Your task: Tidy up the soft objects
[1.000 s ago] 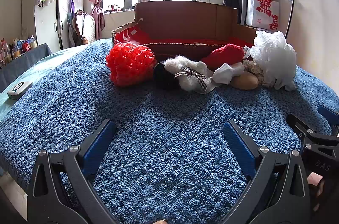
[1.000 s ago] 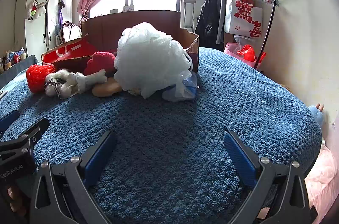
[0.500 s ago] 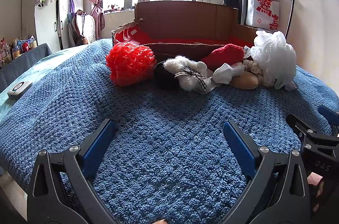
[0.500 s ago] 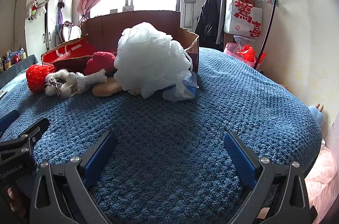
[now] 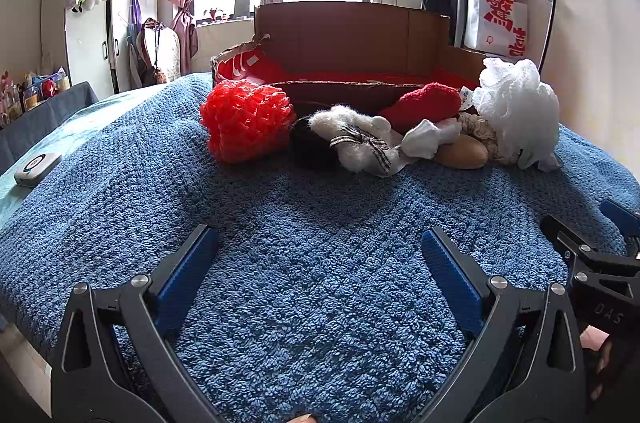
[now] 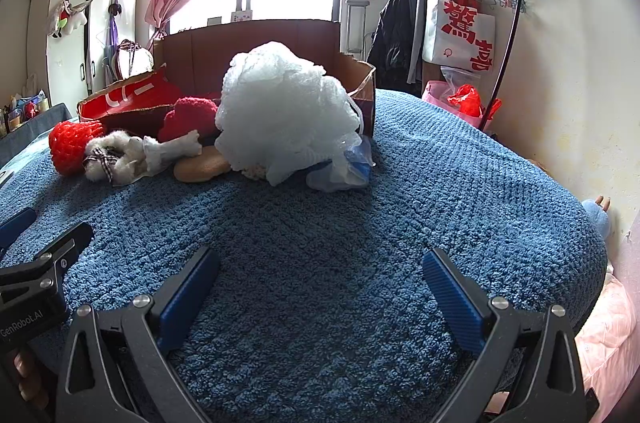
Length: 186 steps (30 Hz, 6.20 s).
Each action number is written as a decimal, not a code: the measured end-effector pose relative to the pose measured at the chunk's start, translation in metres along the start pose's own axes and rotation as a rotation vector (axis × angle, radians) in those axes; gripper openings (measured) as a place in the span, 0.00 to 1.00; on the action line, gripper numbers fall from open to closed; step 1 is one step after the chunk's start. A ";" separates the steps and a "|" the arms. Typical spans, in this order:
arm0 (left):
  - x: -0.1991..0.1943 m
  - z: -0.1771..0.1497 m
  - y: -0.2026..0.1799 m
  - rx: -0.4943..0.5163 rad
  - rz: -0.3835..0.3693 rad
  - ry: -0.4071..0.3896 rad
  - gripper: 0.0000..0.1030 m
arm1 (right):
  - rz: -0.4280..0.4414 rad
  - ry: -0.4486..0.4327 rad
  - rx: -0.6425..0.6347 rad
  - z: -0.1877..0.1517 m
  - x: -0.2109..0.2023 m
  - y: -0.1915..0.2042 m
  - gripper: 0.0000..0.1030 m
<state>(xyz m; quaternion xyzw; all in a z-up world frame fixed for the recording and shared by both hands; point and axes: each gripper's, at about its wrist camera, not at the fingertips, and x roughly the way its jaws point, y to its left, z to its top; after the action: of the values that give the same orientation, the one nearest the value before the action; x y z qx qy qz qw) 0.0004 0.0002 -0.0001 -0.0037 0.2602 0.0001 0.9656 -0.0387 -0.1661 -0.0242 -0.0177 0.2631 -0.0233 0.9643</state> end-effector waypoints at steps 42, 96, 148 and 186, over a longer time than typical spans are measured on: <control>0.004 0.040 0.029 -0.045 -0.034 0.032 1.00 | 0.044 -0.039 -0.016 0.046 0.000 0.006 1.00; 0.030 0.131 0.090 0.025 -0.227 0.100 0.42 | 0.246 -0.023 0.006 0.126 0.028 -0.003 0.62; 0.287 0.253 -0.021 0.241 -0.337 0.419 0.45 | 0.344 0.482 -0.055 0.264 0.318 0.046 0.68; 0.281 0.248 -0.022 0.247 -0.301 0.401 0.76 | 0.379 0.506 0.021 0.291 0.327 0.026 0.86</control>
<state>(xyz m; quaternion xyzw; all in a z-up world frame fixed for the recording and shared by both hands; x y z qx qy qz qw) 0.3681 -0.0204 0.0728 0.0755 0.4408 -0.1757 0.8770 0.3916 -0.1515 0.0592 0.0480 0.4931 0.1502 0.8556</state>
